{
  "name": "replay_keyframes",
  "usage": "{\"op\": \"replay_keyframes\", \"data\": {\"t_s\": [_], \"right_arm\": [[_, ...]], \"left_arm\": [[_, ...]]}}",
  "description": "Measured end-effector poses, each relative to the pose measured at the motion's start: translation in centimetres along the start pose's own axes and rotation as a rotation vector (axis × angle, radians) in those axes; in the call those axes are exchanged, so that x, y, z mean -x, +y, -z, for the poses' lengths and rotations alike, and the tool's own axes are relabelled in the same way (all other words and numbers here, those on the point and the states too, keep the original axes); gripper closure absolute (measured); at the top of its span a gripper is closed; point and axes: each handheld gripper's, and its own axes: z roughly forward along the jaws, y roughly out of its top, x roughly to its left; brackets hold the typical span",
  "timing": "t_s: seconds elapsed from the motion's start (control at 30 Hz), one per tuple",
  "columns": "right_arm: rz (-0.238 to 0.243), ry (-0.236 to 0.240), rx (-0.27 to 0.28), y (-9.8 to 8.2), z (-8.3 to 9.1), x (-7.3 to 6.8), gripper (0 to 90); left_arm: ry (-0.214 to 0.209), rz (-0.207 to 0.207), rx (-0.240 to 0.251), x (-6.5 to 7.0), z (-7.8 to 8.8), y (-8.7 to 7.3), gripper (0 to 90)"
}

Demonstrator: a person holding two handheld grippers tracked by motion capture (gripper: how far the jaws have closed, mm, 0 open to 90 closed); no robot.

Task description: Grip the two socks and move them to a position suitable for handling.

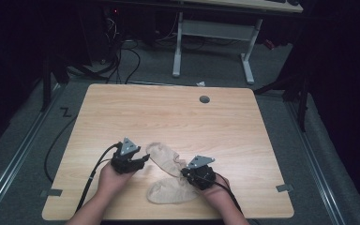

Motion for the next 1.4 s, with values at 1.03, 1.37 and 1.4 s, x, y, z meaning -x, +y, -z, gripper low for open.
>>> {"op": "replay_keyframes", "data": {"t_s": [1.03, 1.37, 1.4], "right_arm": [[-0.135, -0.14, 0.089, -0.5, 0.9, 3.3, 70.5], [-0.216, -0.098, 0.065, 0.1, -0.4, 4.3, 71.4], [-0.211, -0.098, 0.052, 0.1, -0.6, 4.2, 71.3]], "left_arm": [[-0.043, -0.009, -0.078, 2.7, 1.0, -1.4, 62.2], [-0.066, 0.029, -0.096, 1.9, -0.5, -1.6, 73.8], [-0.065, 0.027, -0.095, 2.0, -0.5, -1.6, 75.6]]}}
